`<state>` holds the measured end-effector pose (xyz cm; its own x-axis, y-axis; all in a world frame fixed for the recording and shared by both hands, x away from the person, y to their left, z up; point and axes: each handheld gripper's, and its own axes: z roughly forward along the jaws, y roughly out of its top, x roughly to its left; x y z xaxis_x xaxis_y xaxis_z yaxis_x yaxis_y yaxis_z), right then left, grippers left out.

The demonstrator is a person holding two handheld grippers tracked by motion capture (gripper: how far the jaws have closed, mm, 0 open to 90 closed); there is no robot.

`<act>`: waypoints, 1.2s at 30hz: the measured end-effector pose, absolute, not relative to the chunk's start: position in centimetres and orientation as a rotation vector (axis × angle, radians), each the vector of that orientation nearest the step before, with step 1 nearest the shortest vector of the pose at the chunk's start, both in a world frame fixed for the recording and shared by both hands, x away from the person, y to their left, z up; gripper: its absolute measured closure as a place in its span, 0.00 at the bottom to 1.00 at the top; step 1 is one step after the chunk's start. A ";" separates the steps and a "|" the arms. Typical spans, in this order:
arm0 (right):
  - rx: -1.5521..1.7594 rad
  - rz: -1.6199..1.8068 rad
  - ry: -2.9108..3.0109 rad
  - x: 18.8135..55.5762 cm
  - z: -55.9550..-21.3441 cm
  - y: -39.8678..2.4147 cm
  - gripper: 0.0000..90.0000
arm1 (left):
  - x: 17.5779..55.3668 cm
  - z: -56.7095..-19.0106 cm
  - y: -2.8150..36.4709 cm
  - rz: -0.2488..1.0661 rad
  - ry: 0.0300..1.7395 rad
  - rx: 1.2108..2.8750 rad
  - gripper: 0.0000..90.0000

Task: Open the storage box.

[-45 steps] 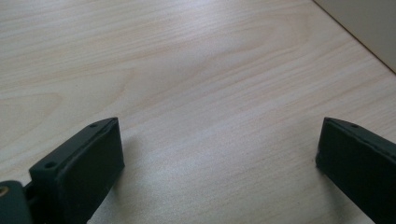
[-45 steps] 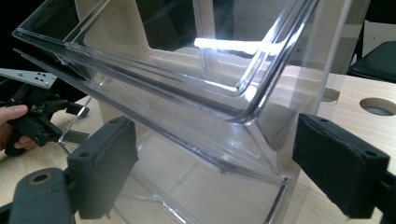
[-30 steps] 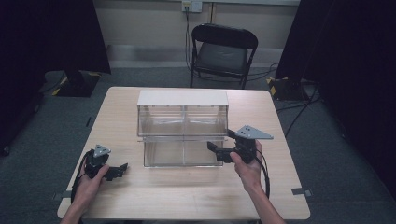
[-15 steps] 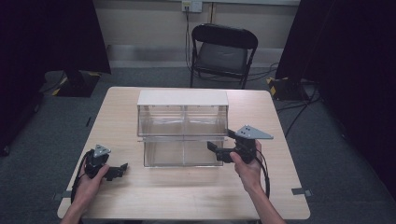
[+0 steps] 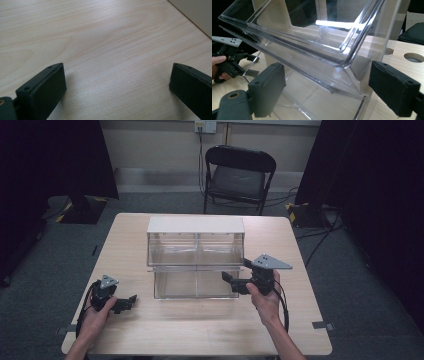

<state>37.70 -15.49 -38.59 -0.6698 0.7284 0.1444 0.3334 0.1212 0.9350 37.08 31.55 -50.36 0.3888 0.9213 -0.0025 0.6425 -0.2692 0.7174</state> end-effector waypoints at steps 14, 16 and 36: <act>1.034 1.571 2.055 37.7 -38.6 -15.5 0.15 | 37.1 -50.3 31.5 0.561 1.336 2.012 0.00; 1.033 1.571 2.055 37.7 -38.6 -15.5 0.15 | 37.1 -50.3 31.6 0.562 1.336 2.013 0.00; 1.042 1.576 2.053 37.7 -38.7 -15.5 0.14 | 37.1 -50.4 31.5 0.562 1.336 2.011 0.00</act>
